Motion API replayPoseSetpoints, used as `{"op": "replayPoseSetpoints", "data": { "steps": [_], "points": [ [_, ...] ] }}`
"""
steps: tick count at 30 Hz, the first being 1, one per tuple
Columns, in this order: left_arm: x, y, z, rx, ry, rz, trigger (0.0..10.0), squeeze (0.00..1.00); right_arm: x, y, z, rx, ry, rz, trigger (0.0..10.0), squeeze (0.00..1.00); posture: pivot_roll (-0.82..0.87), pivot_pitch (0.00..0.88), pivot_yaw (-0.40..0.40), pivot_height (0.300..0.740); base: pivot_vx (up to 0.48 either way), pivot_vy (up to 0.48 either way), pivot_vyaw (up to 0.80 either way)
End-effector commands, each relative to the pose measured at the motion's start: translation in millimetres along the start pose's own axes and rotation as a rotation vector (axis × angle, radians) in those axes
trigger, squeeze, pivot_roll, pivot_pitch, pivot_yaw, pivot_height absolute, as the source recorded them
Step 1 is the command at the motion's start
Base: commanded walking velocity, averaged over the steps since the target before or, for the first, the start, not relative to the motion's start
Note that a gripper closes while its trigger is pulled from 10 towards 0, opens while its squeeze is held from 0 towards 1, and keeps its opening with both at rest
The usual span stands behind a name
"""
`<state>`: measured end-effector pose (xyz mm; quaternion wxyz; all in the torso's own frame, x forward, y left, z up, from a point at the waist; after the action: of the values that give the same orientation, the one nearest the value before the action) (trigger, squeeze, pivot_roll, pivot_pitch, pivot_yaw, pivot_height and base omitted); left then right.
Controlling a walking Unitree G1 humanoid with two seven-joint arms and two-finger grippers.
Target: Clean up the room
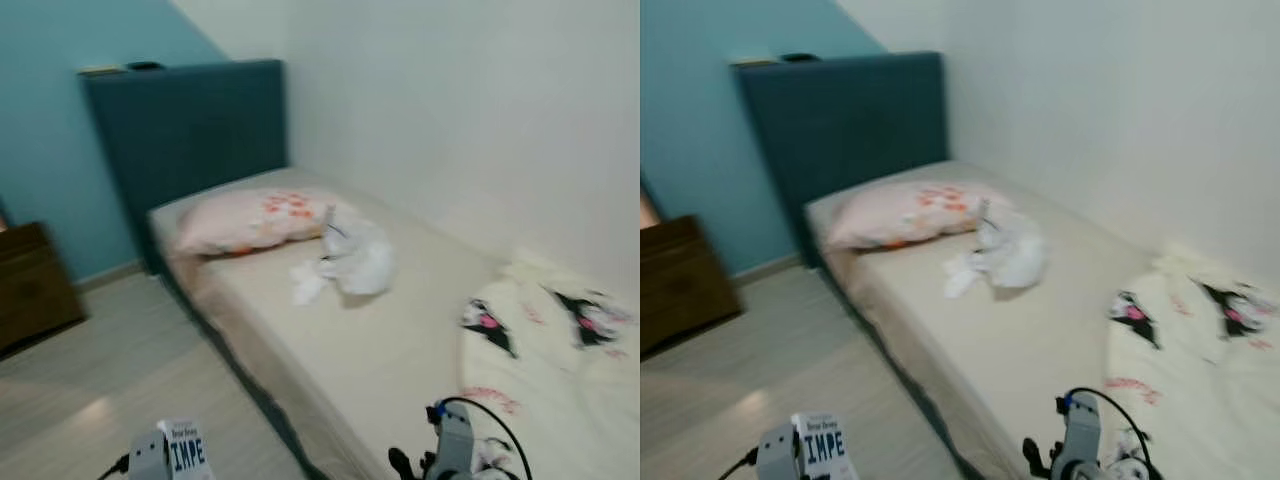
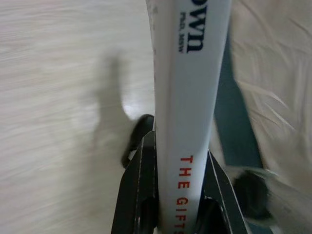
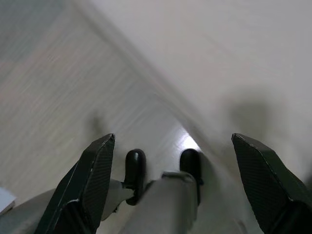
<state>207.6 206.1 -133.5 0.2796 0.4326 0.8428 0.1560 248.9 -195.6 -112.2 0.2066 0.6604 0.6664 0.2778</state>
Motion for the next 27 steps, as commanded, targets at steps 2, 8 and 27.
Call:
{"op": "replayPoseSetpoints", "data": {
  "steps": [2,8,27],
  "points": [
    [-1.3,-5,0.1,0.026,-0.004,0.019,10.0,0.0,-0.4,-4,-0.2,0.011,-0.014,0.003,10.0,0.0,0.0,0.0,-0.056,0.708,0.0,0.0,0.0],
    [-6.8,-6,1.1,0.034,-0.02,0.047,10.0,0.0,4.3,-7,0.5,0.026,-0.006,-0.048,10.0,0.0,0.0,0.0,-0.046,0.708,0.427,0.0,0.0],
    [-11.0,-6,1.6,0.048,-0.045,0.08,10.0,0.0,7.8,-14,0.6,0.049,-0.011,-0.071,10.0,0.0,0.0,0.0,-0.032,0.708,0.479,0.0,0.53]
  ]
}}
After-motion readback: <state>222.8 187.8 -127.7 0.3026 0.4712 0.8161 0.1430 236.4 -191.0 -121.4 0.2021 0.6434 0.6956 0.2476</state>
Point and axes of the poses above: a point about 5 cm out from each wrist's last joint towards the gripper, its own z axis pointing out of the wrist towards the gripper, its own y axis along the axis of the wrist's last joint, x = y × z, the point moved 6 cm from there along z, pointing out of the wrist towards the gripper, and after that the axes turned 13 degrees about -z, right-handed, at the moved point
